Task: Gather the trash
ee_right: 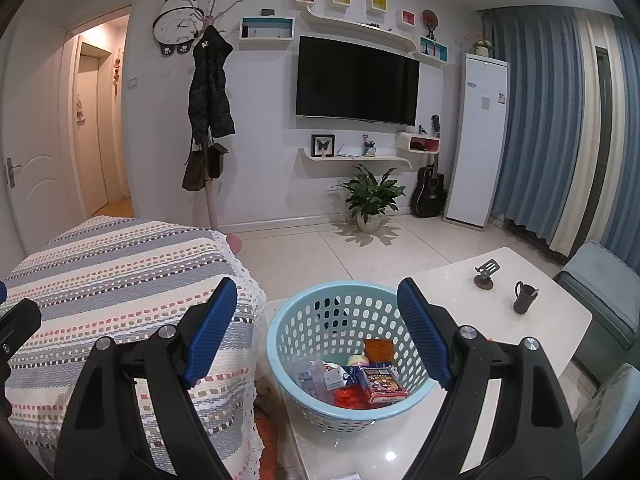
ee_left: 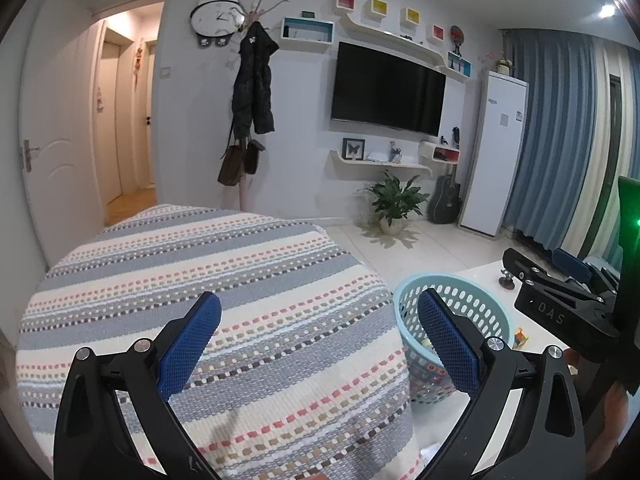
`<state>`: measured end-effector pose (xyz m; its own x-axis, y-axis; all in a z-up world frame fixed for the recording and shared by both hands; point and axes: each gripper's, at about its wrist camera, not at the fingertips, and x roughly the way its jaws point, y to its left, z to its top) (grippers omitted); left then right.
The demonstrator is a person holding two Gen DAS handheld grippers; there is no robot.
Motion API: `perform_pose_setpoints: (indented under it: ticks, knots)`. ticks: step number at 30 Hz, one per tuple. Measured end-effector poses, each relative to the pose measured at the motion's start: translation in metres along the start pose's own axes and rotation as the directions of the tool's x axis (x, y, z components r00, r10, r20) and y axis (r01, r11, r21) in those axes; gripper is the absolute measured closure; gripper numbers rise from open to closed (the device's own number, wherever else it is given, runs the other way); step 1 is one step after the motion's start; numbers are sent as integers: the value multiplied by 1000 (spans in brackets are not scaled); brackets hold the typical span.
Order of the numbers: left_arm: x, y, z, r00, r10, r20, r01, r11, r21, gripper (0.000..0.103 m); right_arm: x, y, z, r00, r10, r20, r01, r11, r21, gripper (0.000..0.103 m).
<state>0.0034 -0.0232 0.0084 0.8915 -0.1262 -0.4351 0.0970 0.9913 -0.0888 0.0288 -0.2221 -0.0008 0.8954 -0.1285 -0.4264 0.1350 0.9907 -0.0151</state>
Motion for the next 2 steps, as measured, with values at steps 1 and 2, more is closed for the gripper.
perform_pose_setpoints:
  ticks: [1, 2]
  knots:
    - [0, 0, 0, 1000, 2, 1, -2, 1000, 1, 7, 1, 1, 0, 1000, 0, -1, 0, 1000, -2, 25]
    - [0, 0, 0, 1000, 4, 2, -4, 1000, 2, 7, 1, 1, 0, 1000, 1, -1, -1, 1000, -4, 25]
